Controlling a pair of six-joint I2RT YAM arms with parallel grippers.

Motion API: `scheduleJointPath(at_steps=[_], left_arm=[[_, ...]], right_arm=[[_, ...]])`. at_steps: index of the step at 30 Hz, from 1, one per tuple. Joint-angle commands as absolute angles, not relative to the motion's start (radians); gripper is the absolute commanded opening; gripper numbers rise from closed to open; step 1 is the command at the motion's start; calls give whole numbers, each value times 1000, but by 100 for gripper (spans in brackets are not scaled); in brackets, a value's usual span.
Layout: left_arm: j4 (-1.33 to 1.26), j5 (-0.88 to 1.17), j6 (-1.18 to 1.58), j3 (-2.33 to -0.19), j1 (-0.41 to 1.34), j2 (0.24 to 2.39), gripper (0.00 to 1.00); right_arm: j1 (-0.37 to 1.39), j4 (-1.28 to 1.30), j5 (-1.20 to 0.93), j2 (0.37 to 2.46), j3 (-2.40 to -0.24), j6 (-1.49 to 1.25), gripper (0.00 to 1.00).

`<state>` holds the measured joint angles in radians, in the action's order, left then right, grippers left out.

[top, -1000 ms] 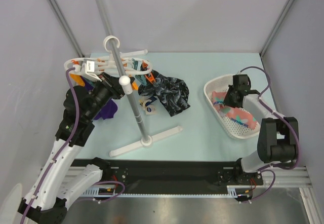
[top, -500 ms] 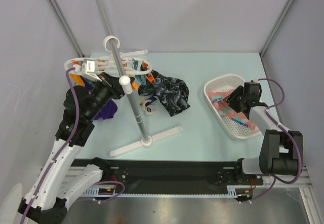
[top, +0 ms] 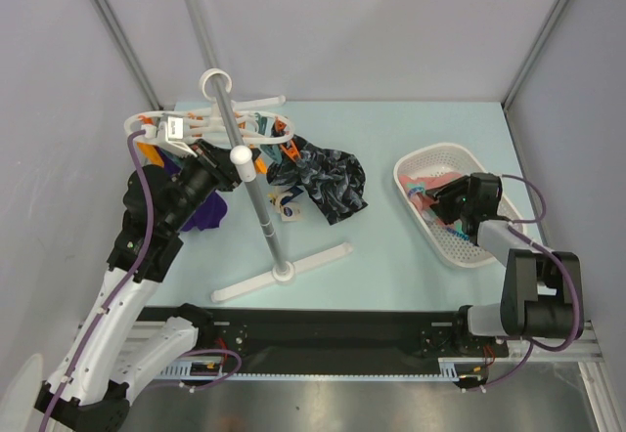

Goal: Clip the socks to the hanger
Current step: Place the sock in the bin, then pick up the sock from the bin.

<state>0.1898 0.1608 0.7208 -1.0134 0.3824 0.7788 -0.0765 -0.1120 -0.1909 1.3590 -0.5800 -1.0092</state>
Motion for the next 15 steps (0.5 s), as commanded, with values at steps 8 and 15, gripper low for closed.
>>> scheduleJointPath(at_steps=[8, 15], left_arm=[[241, 137, 732, -1008, 380, 778, 0], [253, 130, 726, -1019, 380, 773, 0]], right_arm=[[-81, -310, -198, 1454, -572, -1230, 55], [-81, -336, -178, 1430, -566, -1267, 57]])
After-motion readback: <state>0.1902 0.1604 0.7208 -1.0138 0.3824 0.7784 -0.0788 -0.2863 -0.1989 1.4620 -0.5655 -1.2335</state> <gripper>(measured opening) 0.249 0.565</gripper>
